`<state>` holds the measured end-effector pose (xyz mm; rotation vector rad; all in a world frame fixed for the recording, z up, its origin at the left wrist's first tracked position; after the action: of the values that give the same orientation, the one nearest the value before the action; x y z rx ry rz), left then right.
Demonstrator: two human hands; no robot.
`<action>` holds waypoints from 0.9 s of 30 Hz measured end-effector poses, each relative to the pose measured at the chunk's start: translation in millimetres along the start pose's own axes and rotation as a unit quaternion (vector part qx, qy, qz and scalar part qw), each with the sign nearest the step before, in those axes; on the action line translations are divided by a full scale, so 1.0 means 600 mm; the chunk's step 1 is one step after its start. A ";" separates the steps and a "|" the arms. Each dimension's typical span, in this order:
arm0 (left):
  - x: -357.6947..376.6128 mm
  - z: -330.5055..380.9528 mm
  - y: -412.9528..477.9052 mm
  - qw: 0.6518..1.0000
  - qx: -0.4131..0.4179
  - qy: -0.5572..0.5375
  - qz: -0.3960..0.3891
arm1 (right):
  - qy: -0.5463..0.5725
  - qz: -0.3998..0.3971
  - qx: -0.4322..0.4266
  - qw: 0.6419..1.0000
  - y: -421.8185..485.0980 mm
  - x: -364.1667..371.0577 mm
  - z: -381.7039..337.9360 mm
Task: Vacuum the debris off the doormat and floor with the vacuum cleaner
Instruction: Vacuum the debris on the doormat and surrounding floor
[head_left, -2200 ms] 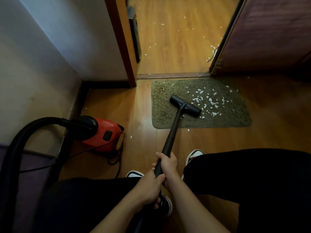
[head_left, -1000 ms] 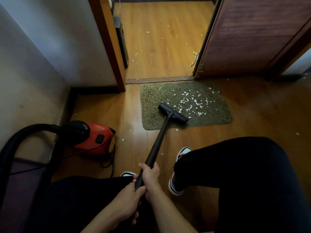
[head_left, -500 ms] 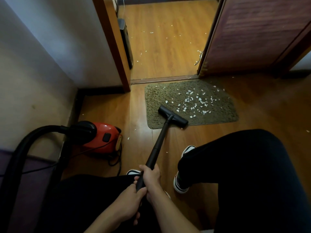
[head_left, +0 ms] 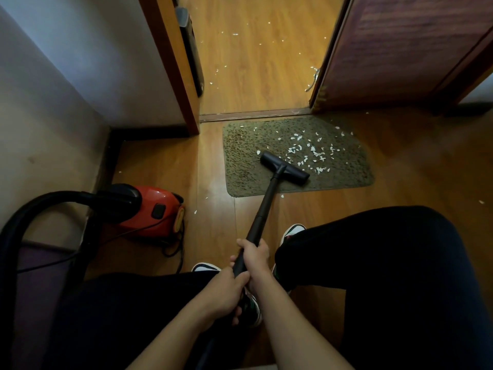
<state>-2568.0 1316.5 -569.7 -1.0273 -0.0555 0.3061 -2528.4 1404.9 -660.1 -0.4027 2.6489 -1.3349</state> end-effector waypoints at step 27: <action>0.027 0.021 0.005 0.998 -0.010 0.043 -0.054 | 0.046 0.040 0.010 0.998 0.006 -0.040 0.004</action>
<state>-2555.3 1333.0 -567.1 -1.0523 -0.0361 0.1619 -2505.8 1412.3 -663.8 -0.2349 2.6906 -1.3856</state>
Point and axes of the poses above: each hand's wrist, its own y-axis towards the middle knuckle, its own x-axis out of the palm, z = x × y, the point moved 6 cm from there along y, towards the middle knuckle, and after that the axes turned 6 degrees about -y, right-handed, at the moved point
